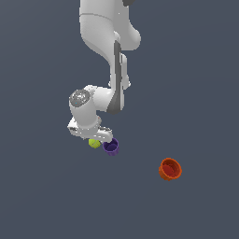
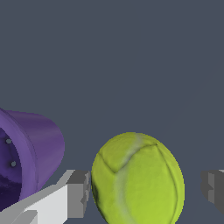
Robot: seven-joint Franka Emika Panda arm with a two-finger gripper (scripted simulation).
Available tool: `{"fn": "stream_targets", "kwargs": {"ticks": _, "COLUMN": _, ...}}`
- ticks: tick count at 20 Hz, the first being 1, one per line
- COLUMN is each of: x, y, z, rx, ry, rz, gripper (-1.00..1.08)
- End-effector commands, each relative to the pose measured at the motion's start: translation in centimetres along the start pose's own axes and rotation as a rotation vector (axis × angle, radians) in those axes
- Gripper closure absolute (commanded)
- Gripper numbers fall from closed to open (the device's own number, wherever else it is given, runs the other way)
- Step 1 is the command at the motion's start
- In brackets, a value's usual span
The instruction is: Pick up a designated object from a clutter of objects.
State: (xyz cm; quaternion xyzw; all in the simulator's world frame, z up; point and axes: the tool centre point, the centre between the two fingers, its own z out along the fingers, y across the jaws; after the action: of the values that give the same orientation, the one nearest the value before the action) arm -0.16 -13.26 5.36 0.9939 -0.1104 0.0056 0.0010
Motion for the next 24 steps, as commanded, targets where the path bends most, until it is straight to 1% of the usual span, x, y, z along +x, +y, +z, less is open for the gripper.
{"fn": "stream_targets", "kwargs": {"ticks": 1, "x": -0.4, "y": -0.3, "z": 1.1, "rx": 0.001, "ry": -0.012, "rz": -0.004, "gripper": -0.92}}
{"fn": "stream_targets", "kwargs": {"ticks": 3, "x": -0.4, "y": -0.3, "z": 1.3, "rx": 0.001, "ry": -0.012, "rz": -0.004, "gripper": -0.92}}
{"fn": "stream_targets", "kwargs": {"ticks": 4, "x": -0.4, "y": -0.3, "z": 1.3, "rx": 0.001, "ry": -0.012, "rz": -0.004, "gripper": 1.08}}
{"fn": "stream_targets", "kwargs": {"ticks": 13, "x": -0.4, "y": -0.3, "z": 1.3, "rx": 0.001, "ry": -0.012, "rz": -0.004, "gripper": 1.08}}
{"fn": "stream_targets", "kwargs": {"ticks": 14, "x": 0.7, "y": -0.2, "z": -0.1, "rx": 0.001, "ry": 0.018, "rz": -0.003, "gripper": 1.08}}
{"fn": "stream_targets", "kwargs": {"ticks": 19, "x": 0.5, "y": -0.1, "z": -0.6, "rx": 0.001, "ry": 0.017, "rz": -0.003, "gripper": 1.08}}
{"fn": "stream_targets", "kwargs": {"ticks": 24, "x": 0.0, "y": 0.4, "z": -2.2, "rx": 0.002, "ry": 0.015, "rz": -0.003, "gripper": 1.08}}
